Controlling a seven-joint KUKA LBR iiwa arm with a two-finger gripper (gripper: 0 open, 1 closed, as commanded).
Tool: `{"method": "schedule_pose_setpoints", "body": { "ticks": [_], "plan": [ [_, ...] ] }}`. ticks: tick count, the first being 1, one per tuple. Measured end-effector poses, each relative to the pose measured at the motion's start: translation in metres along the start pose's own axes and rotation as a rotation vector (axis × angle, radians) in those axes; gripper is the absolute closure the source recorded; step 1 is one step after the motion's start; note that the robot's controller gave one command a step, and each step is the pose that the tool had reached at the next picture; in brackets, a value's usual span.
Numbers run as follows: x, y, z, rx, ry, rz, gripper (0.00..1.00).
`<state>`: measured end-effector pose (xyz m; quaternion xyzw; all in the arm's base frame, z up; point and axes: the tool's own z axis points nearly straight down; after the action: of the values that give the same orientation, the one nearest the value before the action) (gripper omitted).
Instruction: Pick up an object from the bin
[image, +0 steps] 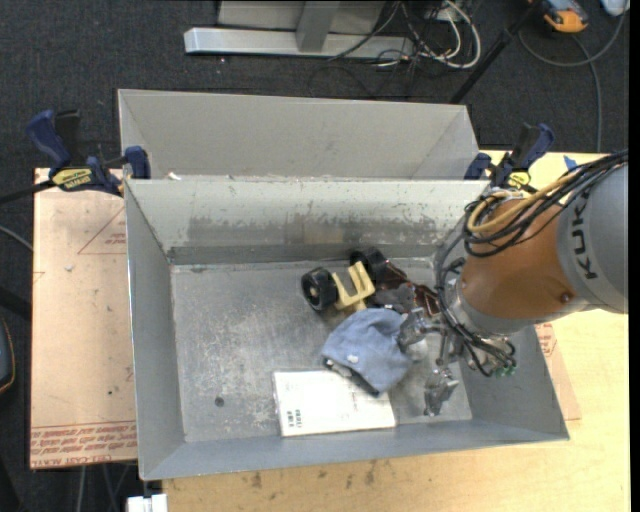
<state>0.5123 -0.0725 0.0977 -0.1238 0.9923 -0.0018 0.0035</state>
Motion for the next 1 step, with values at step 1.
{"method": "schedule_pose_setpoints", "body": {
  "ticks": [1],
  "plan": [
    [-0.0144,0.0137,0.0022,-0.001,0.000,-0.238,0.00]
  ]
}}
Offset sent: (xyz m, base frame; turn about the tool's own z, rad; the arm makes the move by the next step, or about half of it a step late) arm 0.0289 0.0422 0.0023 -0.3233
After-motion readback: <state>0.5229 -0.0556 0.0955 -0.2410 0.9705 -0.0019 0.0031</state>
